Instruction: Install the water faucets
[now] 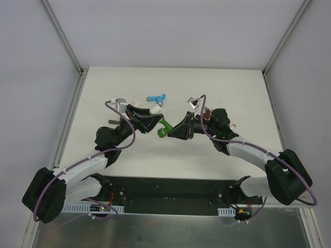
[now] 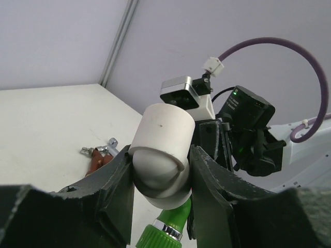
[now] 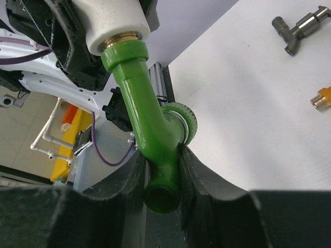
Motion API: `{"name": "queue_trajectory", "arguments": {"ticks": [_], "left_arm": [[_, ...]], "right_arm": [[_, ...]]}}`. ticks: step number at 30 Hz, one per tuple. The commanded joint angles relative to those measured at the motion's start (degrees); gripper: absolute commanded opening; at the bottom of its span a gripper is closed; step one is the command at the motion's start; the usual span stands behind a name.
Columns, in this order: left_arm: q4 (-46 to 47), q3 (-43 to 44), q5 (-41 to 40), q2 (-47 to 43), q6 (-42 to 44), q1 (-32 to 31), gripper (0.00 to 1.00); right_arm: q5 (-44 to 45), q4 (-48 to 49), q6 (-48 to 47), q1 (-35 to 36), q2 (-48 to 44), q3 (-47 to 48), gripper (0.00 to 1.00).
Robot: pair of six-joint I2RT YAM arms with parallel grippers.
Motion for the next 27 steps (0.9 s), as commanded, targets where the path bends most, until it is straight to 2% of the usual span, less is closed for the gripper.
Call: {"name": "queue_trajectory", "arguments": {"ticks": [1, 3, 6, 8, 11, 17, 21, 27], "left_arm": [[-5.76, 0.85, -7.6, -5.46, 0.18, -0.21, 0.0], [-17.35, 3.82, -12.61, -7.75, 0.09, -0.21, 0.0], [-31.52, 7.7, -19.56, -9.78, -0.53, -0.21, 0.0], [-38.65, 9.81, -24.65, -10.57, -1.4, -0.21, 0.0], [-49.2, 13.23, -30.73, -10.49, -2.89, -0.21, 0.0], [-68.11, 23.34, -34.78, -6.8, -4.83, -0.21, 0.0], [-71.55, 25.72, -34.53, -5.39, -5.45, -0.21, 0.0], [-73.84, 27.22, -33.29, -4.16, -7.99, -0.21, 0.0]], "right_arm": [[5.36, 8.95, 1.76, -2.13, -0.34, 2.47, 0.38], [7.83, 6.15, -7.54, -2.13, -1.74, 1.58, 0.54], [10.47, -0.52, -23.97, -1.17, -4.2, 0.97, 0.68], [13.71, -4.48, -37.14, 0.41, -5.52, -0.08, 0.7], [21.26, -5.12, -52.19, 4.09, -6.58, -2.81, 0.73], [31.73, 3.76, -73.99, 10.95, -3.95, -5.89, 0.74], [41.74, 5.5, -88.5, 17.36, 0.08, -4.75, 0.75], [48.18, 25.18, -100.3, 23.0, 11.06, -4.75, 0.75]]}}
